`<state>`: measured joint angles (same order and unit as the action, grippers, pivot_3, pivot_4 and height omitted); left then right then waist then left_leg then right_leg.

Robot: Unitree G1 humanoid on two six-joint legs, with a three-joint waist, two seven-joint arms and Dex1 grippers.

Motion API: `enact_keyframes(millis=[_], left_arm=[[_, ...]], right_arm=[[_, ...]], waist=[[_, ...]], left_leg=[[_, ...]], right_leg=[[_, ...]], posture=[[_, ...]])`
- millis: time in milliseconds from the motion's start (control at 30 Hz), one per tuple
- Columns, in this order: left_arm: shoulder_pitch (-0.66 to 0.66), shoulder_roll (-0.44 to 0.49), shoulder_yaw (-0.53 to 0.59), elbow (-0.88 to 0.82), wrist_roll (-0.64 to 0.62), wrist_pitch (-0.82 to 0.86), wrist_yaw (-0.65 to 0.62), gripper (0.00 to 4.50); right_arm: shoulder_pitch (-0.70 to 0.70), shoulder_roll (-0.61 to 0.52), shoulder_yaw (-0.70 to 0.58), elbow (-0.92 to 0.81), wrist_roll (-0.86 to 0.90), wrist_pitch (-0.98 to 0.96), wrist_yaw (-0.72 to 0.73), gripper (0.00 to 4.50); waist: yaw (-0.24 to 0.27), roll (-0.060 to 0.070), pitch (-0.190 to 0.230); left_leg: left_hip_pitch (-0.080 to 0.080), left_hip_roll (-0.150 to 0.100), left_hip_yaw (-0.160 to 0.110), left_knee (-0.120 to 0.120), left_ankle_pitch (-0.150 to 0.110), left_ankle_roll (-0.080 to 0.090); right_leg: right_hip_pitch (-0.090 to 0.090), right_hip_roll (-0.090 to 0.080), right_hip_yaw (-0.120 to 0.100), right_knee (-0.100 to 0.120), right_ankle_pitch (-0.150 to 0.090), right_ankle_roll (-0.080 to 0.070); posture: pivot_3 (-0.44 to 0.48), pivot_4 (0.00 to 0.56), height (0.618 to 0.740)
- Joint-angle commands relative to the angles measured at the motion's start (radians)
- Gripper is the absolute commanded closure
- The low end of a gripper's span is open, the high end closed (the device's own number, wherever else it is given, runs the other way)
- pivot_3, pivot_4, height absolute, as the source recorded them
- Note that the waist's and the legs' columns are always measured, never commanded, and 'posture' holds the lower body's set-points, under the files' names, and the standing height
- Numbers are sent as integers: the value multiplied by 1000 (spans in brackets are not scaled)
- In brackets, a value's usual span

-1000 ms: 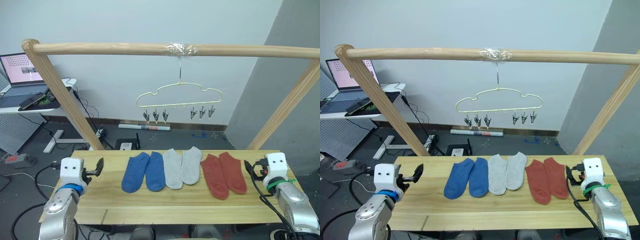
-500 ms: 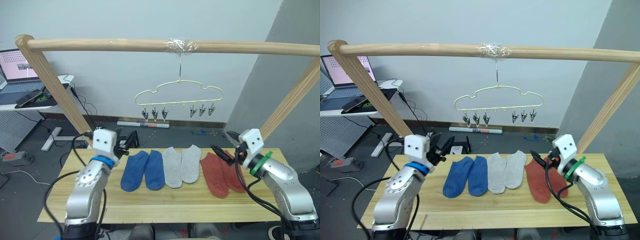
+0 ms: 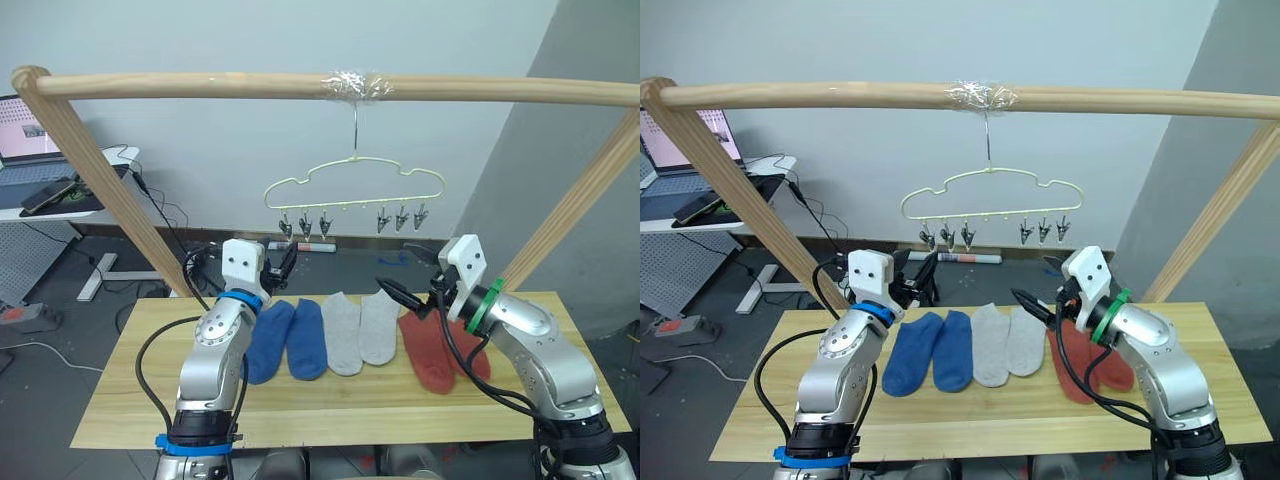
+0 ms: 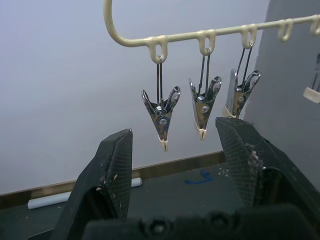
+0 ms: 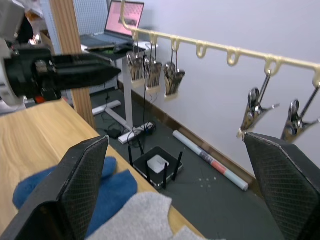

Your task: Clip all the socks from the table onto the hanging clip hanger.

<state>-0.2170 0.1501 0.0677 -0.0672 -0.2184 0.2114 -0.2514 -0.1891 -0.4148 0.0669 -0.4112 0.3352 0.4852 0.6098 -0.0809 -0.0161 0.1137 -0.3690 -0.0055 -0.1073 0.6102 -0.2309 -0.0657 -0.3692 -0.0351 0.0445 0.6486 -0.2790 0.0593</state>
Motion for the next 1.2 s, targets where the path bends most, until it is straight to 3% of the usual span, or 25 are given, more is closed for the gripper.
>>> enact_keyframes(millis=[33,1200], left_arm=[[-40,-1,5,3,17,-52,9,1597],[-190,-17,11,211,52,-188,47,1597]], right_arm=[[-27,3,8,-39,18,-13,11,0],[-92,6,-2,-69,64,53,-12,0]], waist=[[-4,0,3],[-9,-1,38]], left_leg=[[0,0,0,0,0,0],[-7,0,-1,1,0,0]], right_leg=[[0,0,0,0,0,0],[-6,0,-1,0,0,0]], posture=[[-174,115,740],[-199,147,740]])
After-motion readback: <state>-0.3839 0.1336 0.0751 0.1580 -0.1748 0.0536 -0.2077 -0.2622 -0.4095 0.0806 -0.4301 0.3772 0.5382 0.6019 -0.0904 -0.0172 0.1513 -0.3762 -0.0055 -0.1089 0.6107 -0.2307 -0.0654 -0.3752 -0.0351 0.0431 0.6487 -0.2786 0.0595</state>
